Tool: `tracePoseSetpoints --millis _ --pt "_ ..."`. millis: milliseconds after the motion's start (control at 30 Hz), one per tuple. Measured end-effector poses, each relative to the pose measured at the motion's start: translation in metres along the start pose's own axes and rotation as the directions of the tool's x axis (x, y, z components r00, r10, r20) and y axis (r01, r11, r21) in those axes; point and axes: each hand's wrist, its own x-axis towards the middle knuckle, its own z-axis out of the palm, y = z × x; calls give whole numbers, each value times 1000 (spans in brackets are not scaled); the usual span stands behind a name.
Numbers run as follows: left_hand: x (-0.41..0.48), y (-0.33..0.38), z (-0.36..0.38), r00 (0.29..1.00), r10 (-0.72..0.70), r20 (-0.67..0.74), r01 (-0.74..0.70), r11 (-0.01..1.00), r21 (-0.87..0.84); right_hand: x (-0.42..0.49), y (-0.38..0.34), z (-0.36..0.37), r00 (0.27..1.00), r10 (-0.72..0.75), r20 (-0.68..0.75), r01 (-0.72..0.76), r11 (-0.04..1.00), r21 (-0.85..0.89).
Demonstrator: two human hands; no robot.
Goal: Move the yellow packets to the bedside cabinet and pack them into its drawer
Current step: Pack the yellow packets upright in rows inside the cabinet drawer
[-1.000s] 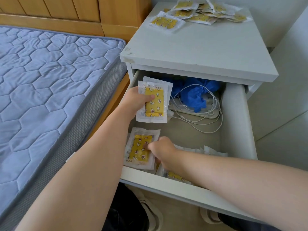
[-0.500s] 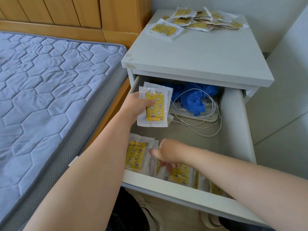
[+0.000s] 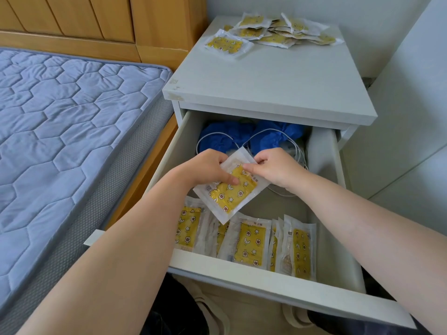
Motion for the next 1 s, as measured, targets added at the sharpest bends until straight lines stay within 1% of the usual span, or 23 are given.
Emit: tracePoseSetpoints --millis 200,267,300,333,367,400,433,467,500,533,567,633,733,867,1000 --pt "3 2 5 999 50 -8 -50 998 26 -1 4 1 998 58 -26 -53 982 182" --pt "2 1 5 997 49 -63 -50 999 -14 2 8 1 991 99 -85 -82 979 187" --pt "2 0 5 995 32 -95 -39 996 -75 4 12 1 985 122 -119 -101 979 175" --pt "3 -3 4 992 -27 -121 6 985 -170 5 17 0 980 146 -138 -123 979 160" --pt "4 -6 3 985 -116 -129 81 966 -245 5 22 0 977 169 -132 -149 978 144" --pt "5 -11 4 973 -186 -135 147 956 -254 4 27 0 978 188 -95 -176 977 120" --pt "8 -16 4 964 -232 -132 207 961 -182 2 32 1 981 194 -28 -192 978 77" --pt "11 -21 5 961 -252 -115 253 967 -2 1 35 4 980 190 54 -191 982 13" --pt "12 -26 7 961 -267 -68 276 938 208 -2 35 8 975 177 134 -170 983 -63" --pt "11 -28 9 955 -297 -6 276 880 386 -4 34 14 967 162 197 -136 981 -136" --pt "9 -31 10 938 -342 58 272 828 490 -7 30 20 960 143 240 -94 975 -202" --pt "6 -33 12 897 -413 155 268 788 554 -10 27 36 956 103 275 -12 950 -313" --pt "4 -33 15 879 -427 215 237 780 579 -15 31 52 951 84 297 53 903 -426" --pt "4 -28 18 833 -429 349 143 777 613 -22 31 57 894 76 442 137 891 -432" --pt "6 -28 19 818 -428 385 103 767 634 -31 31 65 835 91 543 196 873 -447"
